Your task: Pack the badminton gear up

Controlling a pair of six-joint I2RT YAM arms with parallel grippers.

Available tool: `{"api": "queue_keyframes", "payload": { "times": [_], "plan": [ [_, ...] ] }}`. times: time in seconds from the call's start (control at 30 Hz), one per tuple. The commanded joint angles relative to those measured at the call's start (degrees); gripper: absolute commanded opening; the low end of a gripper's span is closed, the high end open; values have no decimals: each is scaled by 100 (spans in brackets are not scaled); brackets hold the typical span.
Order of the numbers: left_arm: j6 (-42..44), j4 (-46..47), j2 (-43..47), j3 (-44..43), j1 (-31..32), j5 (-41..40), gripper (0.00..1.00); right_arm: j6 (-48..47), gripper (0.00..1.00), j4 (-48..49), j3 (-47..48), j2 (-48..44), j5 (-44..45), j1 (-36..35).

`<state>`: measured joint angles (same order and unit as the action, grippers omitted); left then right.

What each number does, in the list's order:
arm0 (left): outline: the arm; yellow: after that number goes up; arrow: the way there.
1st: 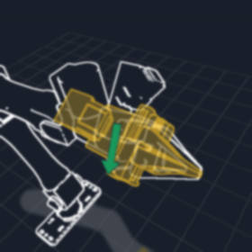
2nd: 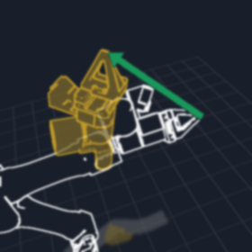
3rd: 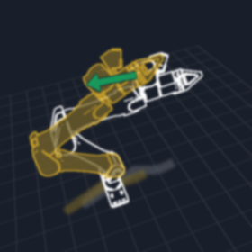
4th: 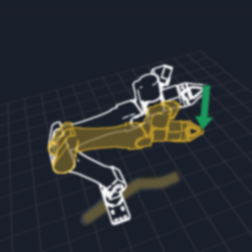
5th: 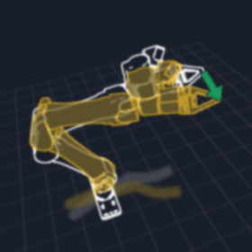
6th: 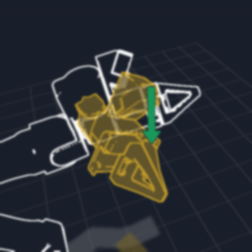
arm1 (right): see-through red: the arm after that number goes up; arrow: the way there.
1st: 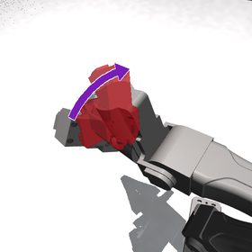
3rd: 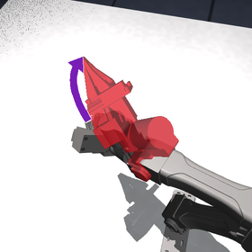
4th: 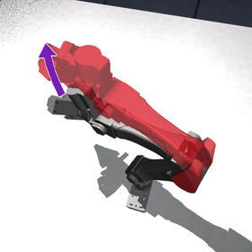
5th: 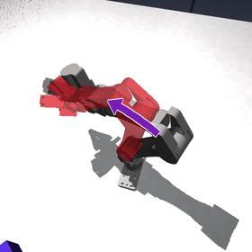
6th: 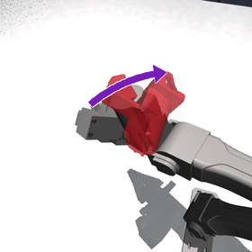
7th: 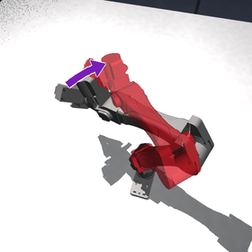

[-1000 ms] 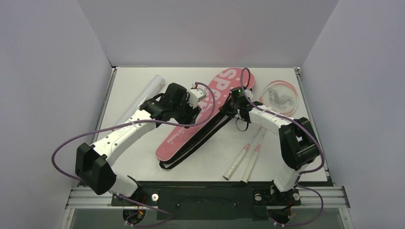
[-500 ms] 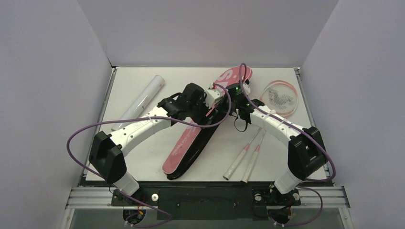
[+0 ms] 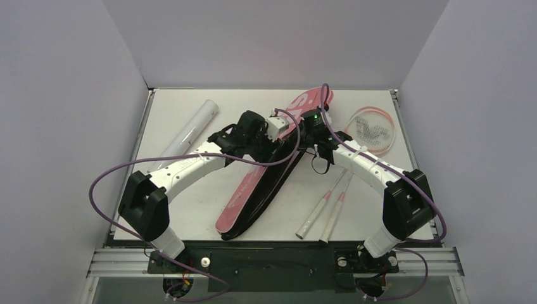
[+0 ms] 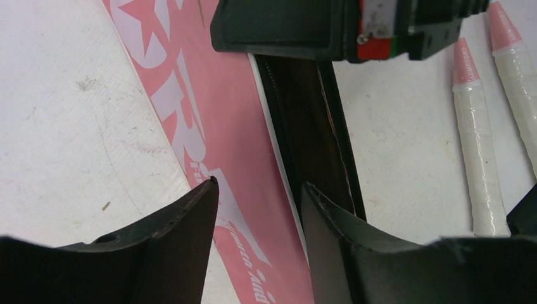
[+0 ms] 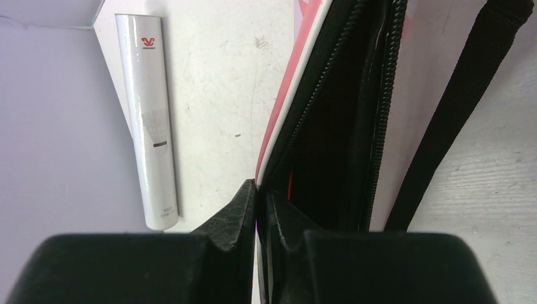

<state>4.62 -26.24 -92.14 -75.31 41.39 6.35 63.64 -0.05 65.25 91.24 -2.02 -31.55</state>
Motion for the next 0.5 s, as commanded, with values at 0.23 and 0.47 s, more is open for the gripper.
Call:
{"api": "queue_keyframes", "payload": {
  "times": [0.23,0.47],
  "plan": [
    [-220,724,-216,208,-328,462,55,340,0,386,198,-183,-453,13],
    [-245,555,-70,174,-216,710,74,345,0,349,245,-113,-455,-18]
  ]
}}
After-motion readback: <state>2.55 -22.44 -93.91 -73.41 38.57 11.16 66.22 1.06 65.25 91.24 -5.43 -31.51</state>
